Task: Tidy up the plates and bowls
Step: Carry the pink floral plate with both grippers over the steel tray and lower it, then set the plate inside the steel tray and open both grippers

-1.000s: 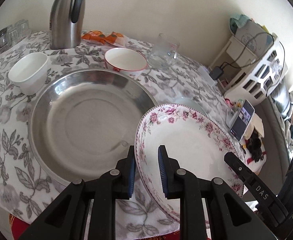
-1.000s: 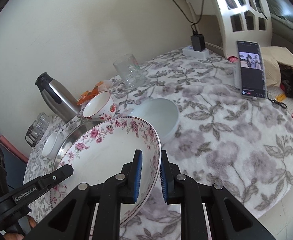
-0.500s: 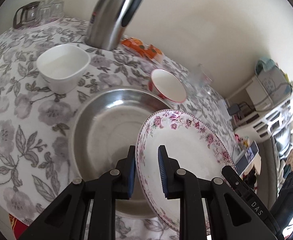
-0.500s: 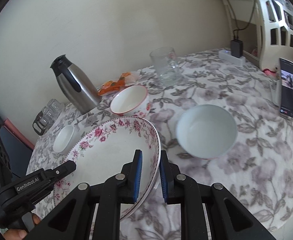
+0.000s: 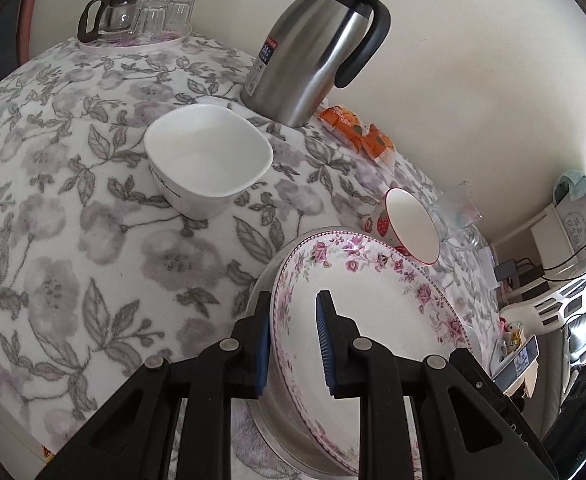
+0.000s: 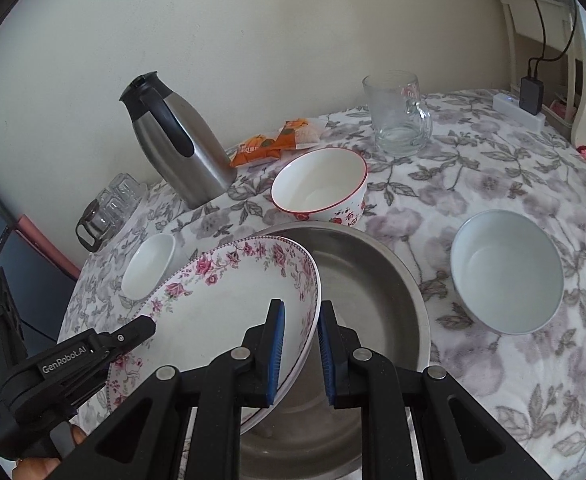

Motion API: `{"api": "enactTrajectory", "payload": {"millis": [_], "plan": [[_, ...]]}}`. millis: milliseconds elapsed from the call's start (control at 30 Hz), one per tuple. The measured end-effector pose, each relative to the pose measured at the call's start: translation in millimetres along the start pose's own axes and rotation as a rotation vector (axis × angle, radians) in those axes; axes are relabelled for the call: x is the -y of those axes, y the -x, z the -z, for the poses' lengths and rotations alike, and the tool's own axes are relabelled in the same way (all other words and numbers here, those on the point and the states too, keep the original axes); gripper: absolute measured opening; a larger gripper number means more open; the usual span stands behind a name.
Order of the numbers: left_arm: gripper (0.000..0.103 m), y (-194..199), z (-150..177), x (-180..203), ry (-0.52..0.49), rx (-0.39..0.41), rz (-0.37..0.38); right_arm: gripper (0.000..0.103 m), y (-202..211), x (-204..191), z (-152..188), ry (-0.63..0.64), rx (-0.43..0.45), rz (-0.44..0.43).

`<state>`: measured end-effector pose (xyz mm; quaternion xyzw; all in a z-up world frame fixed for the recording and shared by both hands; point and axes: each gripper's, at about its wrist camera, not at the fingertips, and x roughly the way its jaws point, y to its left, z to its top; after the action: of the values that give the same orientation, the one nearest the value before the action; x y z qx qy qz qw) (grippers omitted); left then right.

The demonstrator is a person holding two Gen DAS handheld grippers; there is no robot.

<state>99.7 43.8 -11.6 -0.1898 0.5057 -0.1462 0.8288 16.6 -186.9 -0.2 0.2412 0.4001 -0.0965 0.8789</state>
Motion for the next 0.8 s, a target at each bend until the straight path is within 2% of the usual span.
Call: {"api": "enactTrajectory", "payload": {"millis": [333, 800], "plan": [[0.022, -19, -4, 6, -0.015, -0.031, -0.036, 0.018, -17, 7, -4, 0.0, -0.034, 0.025], [0.022, -50, 8, 15, -0.054, -0.11, -0.069, 0.018, -34, 33, 3, -0.016, -0.09, 0.079]]}}
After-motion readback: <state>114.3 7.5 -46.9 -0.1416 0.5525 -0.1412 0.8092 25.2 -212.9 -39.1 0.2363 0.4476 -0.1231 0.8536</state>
